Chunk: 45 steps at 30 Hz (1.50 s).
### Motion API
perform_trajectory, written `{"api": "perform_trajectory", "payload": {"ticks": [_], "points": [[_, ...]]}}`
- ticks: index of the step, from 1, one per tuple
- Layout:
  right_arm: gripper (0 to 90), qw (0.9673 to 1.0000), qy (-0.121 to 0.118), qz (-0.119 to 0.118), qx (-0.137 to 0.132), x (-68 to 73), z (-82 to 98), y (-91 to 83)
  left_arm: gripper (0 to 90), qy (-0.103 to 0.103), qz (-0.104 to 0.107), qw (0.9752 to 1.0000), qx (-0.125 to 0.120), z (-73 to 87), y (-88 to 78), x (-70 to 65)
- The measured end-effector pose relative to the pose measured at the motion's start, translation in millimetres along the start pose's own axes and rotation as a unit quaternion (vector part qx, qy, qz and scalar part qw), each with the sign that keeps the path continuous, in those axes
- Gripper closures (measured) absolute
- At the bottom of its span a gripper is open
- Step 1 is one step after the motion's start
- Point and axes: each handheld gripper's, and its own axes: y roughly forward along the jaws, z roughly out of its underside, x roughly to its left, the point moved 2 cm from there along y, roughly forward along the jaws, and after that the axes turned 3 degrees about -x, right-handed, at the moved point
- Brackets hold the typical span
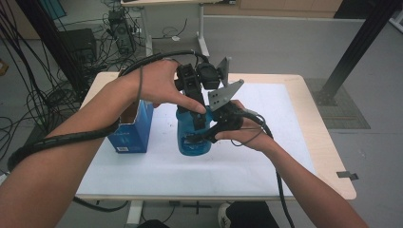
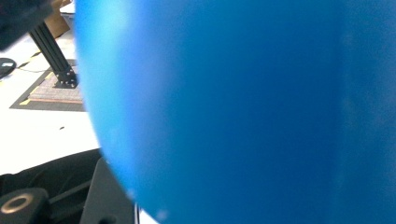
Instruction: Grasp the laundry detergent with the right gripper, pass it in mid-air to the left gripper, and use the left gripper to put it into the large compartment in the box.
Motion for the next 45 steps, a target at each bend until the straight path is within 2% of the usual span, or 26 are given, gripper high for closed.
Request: {"api": "perform_trajectory", "payload": {"ticks": [1,3,11,21,25,45], "points": [[44.0,1.0000,0.007,-0.003,-0.001,1.0,-0.3,-0.5,4.7,0.000,0.001,1.0000,0.000,0.0,0.3,0.1],[44.1,1.0000,0.001,-0.001,-0.001,-0.2,-0.7,-1.3,4.7,0.000,0.001,1.0000,-0.001,0.0,0.5,-0.1],[44.0,1.0000,0.005,0.001,0.001,-3.3,-0.9,-2.5,4.8,0.001,-0.002,0.9999,0.012,-0.6,2.4,0.3],[44.1,1.0000,0.004,0.004,0.000,-6.5,-0.1,-5.1,4.8,0.004,0.000,1.0000,0.005,-3.4,2.4,1.1],[44.0,1.0000,0.006,0.004,0.000,-7.2,0.3,-6.2,4.9,0.004,-0.001,0.9999,0.011,-3.7,2.8,2.3],[44.0,0.9999,0.004,0.010,-0.006,-8.3,-0.4,-10.7,5.0,0.004,-0.002,1.0000,0.006,-4.9,2.8,3.2]]}}
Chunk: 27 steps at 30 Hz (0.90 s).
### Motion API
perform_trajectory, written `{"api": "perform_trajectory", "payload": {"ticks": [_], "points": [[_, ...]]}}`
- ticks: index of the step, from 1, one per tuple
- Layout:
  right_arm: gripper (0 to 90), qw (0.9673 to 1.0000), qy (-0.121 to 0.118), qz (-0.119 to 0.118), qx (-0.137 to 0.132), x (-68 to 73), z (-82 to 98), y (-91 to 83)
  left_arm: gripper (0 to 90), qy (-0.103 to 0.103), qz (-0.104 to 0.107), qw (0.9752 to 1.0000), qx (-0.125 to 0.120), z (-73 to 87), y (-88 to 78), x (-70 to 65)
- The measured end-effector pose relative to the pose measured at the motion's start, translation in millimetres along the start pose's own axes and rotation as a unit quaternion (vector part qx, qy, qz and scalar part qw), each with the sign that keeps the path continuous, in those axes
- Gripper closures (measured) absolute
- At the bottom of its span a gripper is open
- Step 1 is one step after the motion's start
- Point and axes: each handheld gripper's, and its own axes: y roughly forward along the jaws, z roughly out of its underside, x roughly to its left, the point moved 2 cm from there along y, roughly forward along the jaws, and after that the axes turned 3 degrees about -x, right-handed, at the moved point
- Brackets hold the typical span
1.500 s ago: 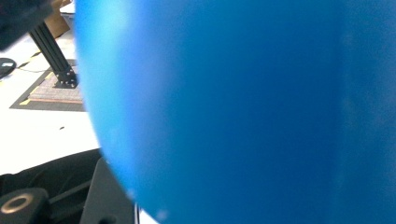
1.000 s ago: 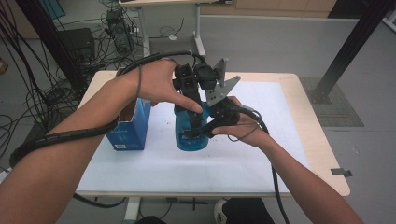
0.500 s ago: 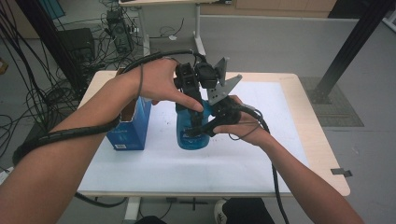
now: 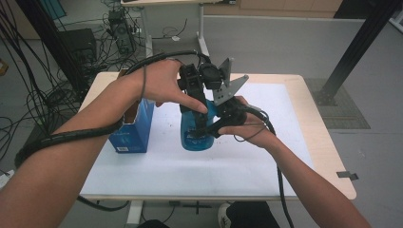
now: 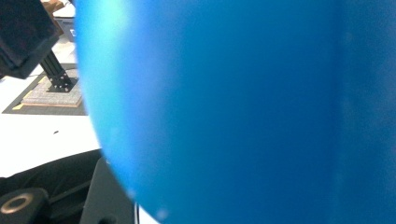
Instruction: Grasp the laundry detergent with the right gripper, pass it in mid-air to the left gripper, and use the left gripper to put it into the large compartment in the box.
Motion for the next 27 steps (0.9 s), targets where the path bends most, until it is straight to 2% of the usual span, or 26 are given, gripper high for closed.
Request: {"api": "perform_trajectory", "payload": {"ticks": [27], "points": [[43.9,1.0000,-0.005,0.002,0.003,0.8,-4.1,-0.1,5.1,0.002,-0.006,1.0000,-0.001,1.9,-3.5,0.1]]}}
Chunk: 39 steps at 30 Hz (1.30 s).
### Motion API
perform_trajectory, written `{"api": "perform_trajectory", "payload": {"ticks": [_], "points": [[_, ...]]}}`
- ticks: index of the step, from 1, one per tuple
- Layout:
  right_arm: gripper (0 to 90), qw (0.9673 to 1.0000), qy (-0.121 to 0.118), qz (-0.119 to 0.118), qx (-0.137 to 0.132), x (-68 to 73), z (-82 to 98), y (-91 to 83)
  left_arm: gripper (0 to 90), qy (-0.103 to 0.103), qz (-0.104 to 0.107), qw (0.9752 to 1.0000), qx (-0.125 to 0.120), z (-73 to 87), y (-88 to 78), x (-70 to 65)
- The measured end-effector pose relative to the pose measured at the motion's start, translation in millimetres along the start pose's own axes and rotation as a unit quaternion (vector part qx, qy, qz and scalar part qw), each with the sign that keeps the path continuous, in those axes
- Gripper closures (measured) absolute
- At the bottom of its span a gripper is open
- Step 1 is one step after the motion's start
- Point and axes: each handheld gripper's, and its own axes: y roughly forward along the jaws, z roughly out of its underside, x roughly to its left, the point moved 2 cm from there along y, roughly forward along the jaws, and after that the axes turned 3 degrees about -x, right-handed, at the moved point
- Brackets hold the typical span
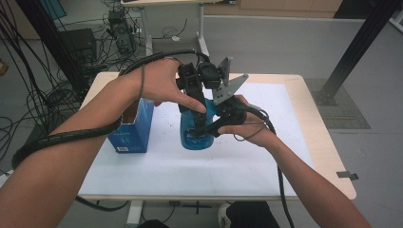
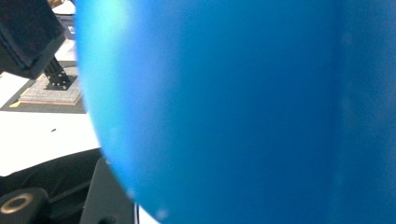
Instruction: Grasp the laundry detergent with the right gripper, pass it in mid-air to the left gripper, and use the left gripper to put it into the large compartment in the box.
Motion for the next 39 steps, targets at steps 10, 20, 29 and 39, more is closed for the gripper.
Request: {"api": "perform_trajectory", "payload": {"ticks": [10,20,29,39], "points": [[43.9,1.0000,-0.001,0.000,-0.003,0.2,-0.6,-1.4,5.2,0.003,0.000,1.0000,-0.005,-1.1,-0.1,0.1],[43.9,1.0000,-0.005,0.000,-0.003,1.0,-2.4,-0.8,5.2,0.002,0.000,1.0000,-0.003,-0.6,-1.2,0.0],[43.9,1.0000,-0.006,0.000,-0.002,0.4,-3.7,-0.9,5.5,0.004,-0.001,1.0000,-0.005,0.2,-2.1,-0.1],[43.9,1.0000,-0.007,0.001,-0.003,0.2,-3.6,-2.2,5.8,0.004,-0.001,1.0000,-0.005,-1.9,-1.9,-1.1]]}}
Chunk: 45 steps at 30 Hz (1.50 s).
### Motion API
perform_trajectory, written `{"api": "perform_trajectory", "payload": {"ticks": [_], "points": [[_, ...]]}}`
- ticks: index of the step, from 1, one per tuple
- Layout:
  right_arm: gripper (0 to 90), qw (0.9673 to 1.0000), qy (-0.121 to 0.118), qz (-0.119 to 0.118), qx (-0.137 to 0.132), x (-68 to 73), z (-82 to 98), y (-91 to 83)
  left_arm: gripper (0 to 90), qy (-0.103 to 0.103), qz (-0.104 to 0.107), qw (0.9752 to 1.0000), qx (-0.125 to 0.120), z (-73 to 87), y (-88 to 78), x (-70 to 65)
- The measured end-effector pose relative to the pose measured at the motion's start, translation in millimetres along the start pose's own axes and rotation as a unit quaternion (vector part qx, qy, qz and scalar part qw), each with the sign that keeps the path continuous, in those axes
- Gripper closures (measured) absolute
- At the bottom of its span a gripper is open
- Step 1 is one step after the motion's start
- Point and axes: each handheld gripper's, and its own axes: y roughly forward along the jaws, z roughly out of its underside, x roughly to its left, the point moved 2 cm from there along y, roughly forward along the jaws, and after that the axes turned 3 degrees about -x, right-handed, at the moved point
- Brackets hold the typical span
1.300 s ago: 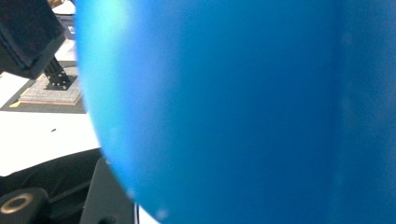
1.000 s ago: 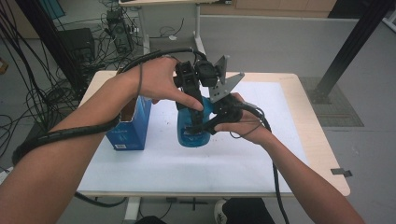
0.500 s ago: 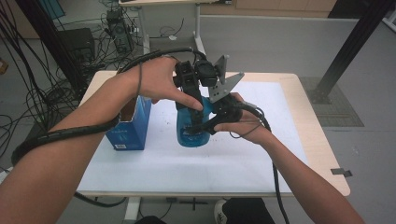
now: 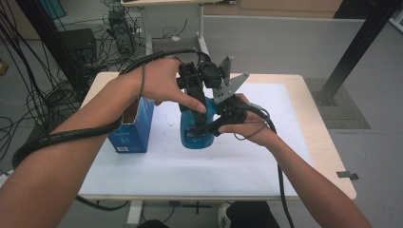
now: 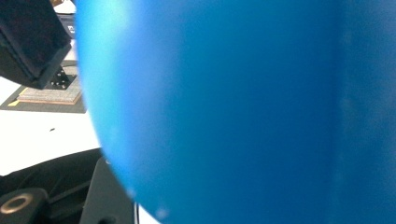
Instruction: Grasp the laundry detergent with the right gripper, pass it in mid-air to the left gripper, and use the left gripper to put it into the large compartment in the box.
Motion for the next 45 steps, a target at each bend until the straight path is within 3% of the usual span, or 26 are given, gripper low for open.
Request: {"api": "perform_trajectory", "payload": {"ticks": [45], "points": [[43.8,1.0000,0.005,-0.002,0.005,1.2,0.7,0.8,5.9,0.001,-0.003,1.0000,0.001,0.0,-1.3,-1.2]]}}
